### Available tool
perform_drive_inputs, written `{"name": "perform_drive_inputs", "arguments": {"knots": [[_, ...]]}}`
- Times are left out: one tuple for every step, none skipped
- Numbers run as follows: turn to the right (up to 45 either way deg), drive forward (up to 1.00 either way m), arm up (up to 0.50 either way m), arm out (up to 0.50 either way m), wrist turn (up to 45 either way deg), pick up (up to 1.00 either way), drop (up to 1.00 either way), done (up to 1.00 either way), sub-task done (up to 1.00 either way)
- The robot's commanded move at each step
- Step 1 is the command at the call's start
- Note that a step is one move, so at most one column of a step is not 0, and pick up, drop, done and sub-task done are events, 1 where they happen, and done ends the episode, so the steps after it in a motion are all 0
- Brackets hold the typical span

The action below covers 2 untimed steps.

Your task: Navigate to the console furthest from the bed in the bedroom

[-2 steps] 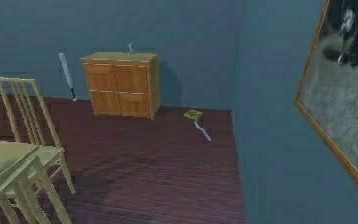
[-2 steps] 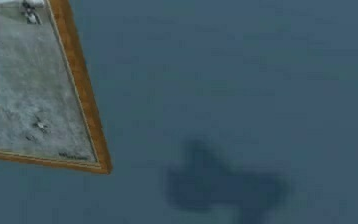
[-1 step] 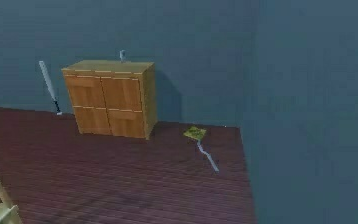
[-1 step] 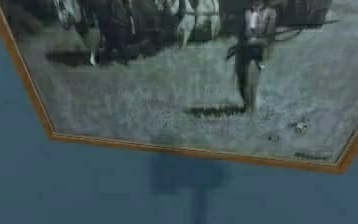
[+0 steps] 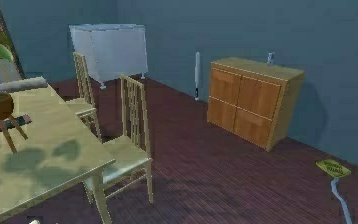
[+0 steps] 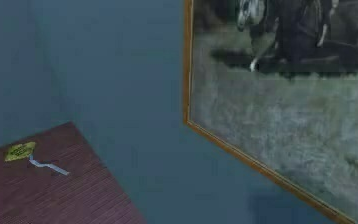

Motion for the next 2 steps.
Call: {"name": "perform_drive_inputs", "arguments": {"knots": [[0.0, 0.85, 0.0, 0.0, 0.0, 0.0, 0.0, 0.0, 0.0], [-45.0, 0.0, 0.0, 0.0, 0.0, 0.0, 0.0, 0.0, 0.0]]}}
